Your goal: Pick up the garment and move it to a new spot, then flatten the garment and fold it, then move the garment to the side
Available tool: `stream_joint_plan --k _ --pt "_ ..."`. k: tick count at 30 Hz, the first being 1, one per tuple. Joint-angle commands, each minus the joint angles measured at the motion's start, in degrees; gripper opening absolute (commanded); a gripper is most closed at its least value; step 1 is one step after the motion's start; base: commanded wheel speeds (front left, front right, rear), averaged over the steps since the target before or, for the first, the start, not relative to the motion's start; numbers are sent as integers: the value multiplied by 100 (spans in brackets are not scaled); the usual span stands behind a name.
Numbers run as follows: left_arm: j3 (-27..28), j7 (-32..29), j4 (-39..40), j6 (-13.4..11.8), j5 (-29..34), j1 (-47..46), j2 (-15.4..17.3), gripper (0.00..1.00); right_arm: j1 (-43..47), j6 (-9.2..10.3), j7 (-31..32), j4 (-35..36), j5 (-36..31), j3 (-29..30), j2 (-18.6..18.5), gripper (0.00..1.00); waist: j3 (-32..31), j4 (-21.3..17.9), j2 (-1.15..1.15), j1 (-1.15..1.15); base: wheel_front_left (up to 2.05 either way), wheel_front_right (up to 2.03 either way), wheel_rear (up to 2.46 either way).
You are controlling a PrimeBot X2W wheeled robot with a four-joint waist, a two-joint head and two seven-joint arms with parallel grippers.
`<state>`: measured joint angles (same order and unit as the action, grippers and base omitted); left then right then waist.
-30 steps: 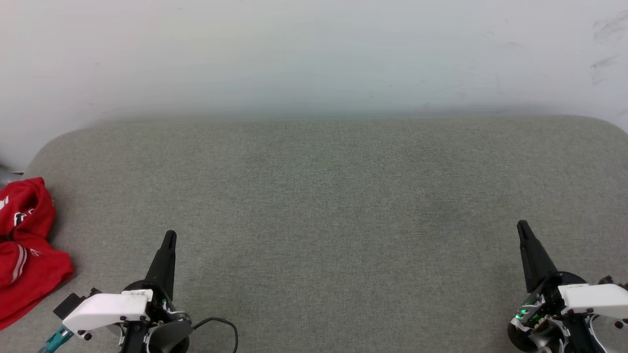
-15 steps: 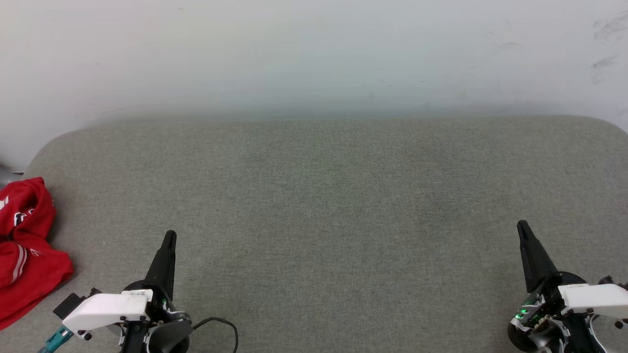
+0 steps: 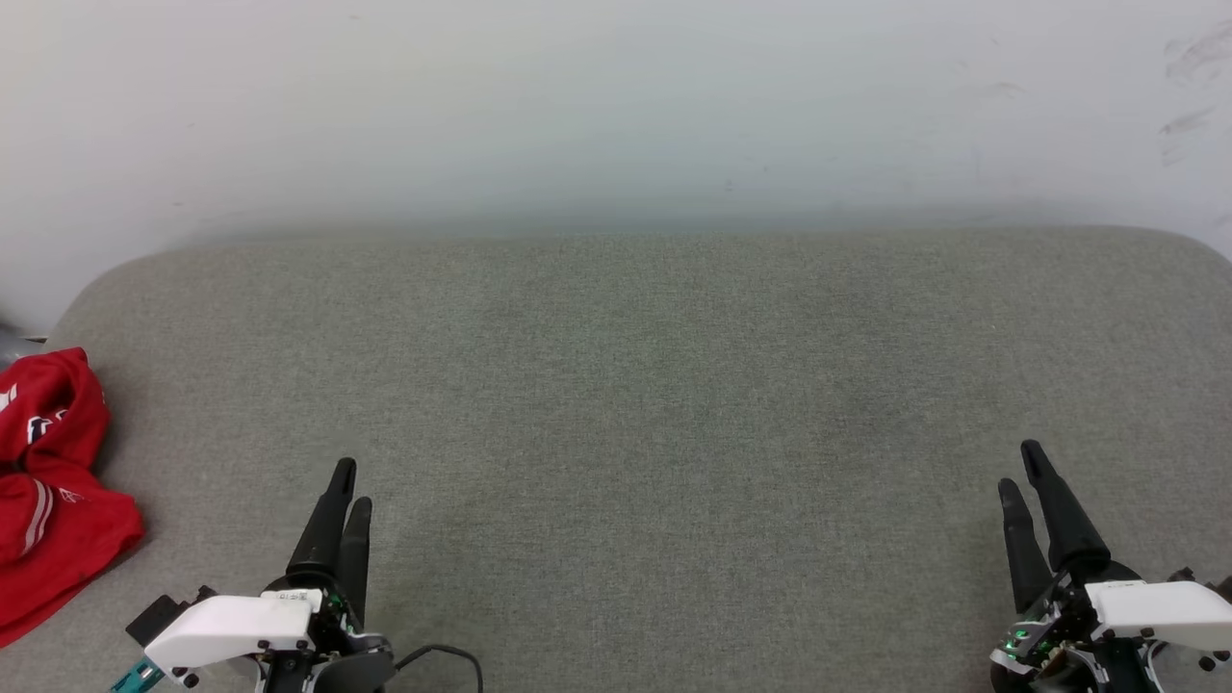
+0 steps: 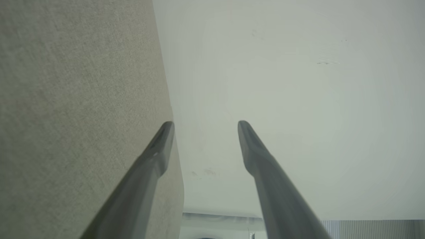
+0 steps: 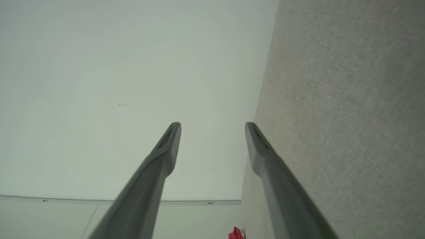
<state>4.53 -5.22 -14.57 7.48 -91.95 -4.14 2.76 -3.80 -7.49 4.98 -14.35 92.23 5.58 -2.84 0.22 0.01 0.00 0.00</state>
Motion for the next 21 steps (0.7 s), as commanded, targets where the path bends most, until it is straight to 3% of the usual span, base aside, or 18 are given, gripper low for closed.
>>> stream_joint_plan --k 1,13,21 --pt "-52 44 153 1 21 -99 9 100 -68 0 -49 163 -23 -32 -9 100 1 1 0 0 0 0 0" --pt "-475 399 671 1 258 -99 87 100 17 0 -375 580 -319 -243 -30 100 17 21 0 0 0 0 0" --pt "-490 595 947 1 1348 -95 69 100 58 0 -567 723 -1521 -250 -64 100 24 38 0 0 0 0 0"
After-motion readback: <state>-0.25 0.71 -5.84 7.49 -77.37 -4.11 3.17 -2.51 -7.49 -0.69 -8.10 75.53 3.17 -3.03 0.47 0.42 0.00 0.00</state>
